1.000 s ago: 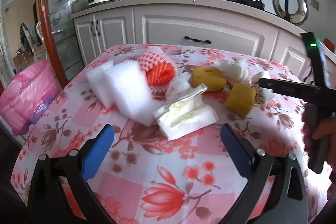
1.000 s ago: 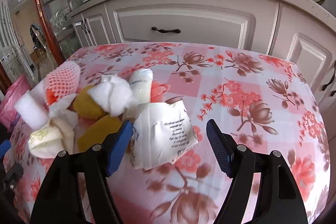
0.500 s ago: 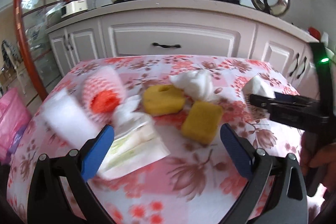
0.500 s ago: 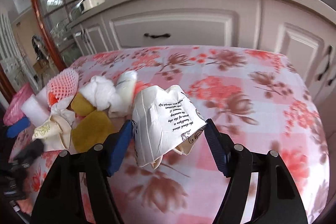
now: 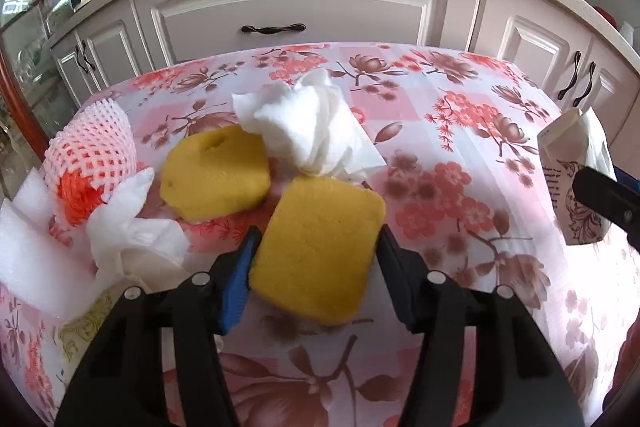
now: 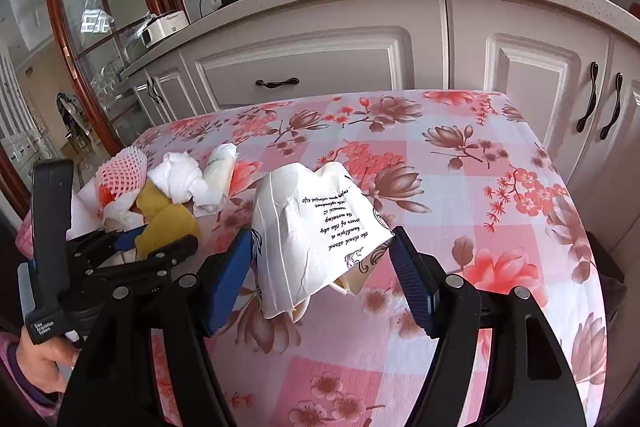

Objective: Collect trash
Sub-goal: 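Grasp the white printed paper cup with the right gripper while the left gripper grasps a yellow sponge, then carry the paper cup and yellow sponge over the pink bin, then open the right gripper to drop the cup while the left gripper drops the sponge into the bin, then move both open grippers back over the table items, then grasp the white crumpled tissue with the right gripper while the left gripper grasps a white paper cup, then carry the tissue and white paper cup over the pink bin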

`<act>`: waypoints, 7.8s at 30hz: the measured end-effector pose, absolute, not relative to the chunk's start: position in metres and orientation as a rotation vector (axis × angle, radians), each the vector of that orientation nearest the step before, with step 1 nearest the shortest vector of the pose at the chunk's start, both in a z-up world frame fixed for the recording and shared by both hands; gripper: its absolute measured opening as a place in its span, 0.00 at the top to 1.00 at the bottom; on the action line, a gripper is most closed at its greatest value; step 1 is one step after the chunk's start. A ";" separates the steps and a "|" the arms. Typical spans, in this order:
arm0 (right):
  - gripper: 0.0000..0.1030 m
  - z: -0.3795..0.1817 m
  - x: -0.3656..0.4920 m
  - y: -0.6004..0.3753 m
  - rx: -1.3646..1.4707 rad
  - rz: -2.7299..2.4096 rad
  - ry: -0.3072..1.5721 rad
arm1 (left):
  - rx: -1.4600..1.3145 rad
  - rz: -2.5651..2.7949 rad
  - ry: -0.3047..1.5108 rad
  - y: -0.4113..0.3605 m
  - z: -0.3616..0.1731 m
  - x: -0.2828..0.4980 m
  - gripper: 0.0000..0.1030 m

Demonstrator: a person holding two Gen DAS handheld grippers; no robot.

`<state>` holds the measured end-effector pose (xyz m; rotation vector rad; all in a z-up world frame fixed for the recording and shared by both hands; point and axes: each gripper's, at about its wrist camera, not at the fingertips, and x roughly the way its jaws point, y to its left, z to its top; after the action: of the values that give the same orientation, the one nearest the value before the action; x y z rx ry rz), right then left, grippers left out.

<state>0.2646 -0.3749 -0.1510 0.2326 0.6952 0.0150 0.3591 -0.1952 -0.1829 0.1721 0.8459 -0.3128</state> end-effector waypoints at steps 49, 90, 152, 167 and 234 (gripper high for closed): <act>0.36 -0.081 0.200 -0.093 -0.052 0.417 0.591 | -0.022 -0.020 0.513 0.075 -0.076 0.136 0.49; 0.32 -0.090 0.466 0.196 -0.126 0.945 0.671 | -0.179 0.411 0.560 0.360 -0.077 0.326 0.32; 0.23 -0.166 0.337 -0.210 0.059 0.159 0.813 | 0.023 -0.030 0.721 -0.001 -0.146 0.237 0.05; 0.69 -0.177 0.318 -0.245 0.127 0.162 0.825 | 0.029 -0.094 0.723 -0.029 -0.146 0.266 0.05; 0.68 -0.136 0.216 -0.215 0.105 0.273 0.734 | 0.061 -0.150 0.691 -0.030 -0.127 0.227 0.88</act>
<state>0.2156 -0.2148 -0.1358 0.1052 0.7335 0.2730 0.2267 -0.0301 -0.1266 0.0614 0.6912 -0.1503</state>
